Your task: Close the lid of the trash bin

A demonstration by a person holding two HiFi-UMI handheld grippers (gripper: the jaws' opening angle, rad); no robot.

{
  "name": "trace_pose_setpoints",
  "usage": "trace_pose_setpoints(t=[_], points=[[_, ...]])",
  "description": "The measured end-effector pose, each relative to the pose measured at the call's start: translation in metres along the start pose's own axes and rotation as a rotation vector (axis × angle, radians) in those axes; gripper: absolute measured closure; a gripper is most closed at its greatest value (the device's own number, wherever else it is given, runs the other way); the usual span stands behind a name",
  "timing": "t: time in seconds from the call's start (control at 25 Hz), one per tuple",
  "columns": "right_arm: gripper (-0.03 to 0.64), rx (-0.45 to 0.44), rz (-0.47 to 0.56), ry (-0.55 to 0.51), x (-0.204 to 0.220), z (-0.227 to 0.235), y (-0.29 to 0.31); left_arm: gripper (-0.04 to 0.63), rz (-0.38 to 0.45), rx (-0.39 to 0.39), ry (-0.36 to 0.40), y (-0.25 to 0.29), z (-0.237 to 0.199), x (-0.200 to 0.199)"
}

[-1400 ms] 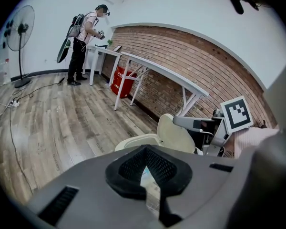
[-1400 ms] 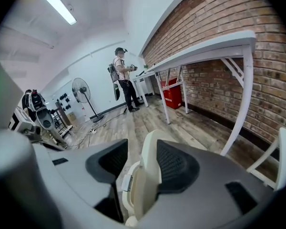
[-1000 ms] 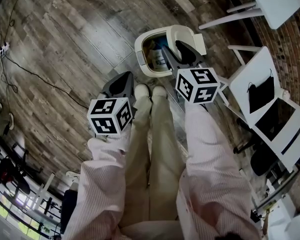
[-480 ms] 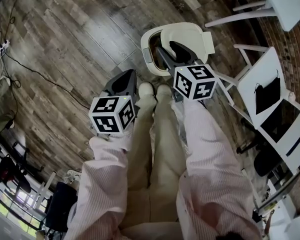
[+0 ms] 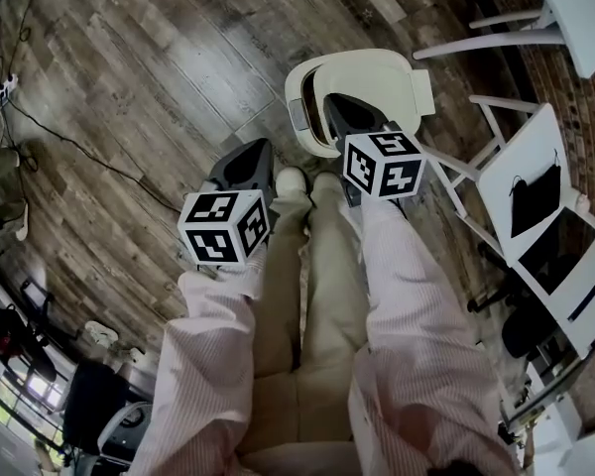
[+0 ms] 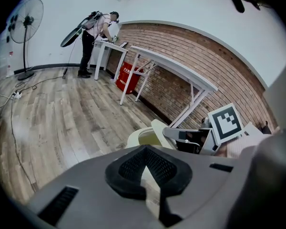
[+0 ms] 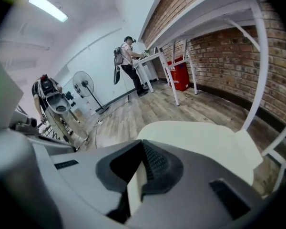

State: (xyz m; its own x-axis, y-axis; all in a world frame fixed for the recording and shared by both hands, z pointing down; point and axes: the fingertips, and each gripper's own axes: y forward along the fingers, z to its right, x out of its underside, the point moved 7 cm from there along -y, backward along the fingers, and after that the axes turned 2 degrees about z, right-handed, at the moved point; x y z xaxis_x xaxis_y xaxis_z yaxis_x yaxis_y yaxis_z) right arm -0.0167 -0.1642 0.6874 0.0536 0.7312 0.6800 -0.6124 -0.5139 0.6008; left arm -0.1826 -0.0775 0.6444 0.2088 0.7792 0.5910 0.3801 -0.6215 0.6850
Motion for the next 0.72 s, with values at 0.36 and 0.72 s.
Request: trace_pose_setpoints(t=[0.36,0.72], points=[[0.614,0.012,-0.054,-0.029,0.017,0.007,0.021,0.601,0.003,0.001,-0.002,0.017,-0.011,0.004],[0.614,0.008,-0.127,-0.063,0.035,0.012,0.043,0.602,-0.006,0.007,-0.011,0.039,-0.019,0.012]])
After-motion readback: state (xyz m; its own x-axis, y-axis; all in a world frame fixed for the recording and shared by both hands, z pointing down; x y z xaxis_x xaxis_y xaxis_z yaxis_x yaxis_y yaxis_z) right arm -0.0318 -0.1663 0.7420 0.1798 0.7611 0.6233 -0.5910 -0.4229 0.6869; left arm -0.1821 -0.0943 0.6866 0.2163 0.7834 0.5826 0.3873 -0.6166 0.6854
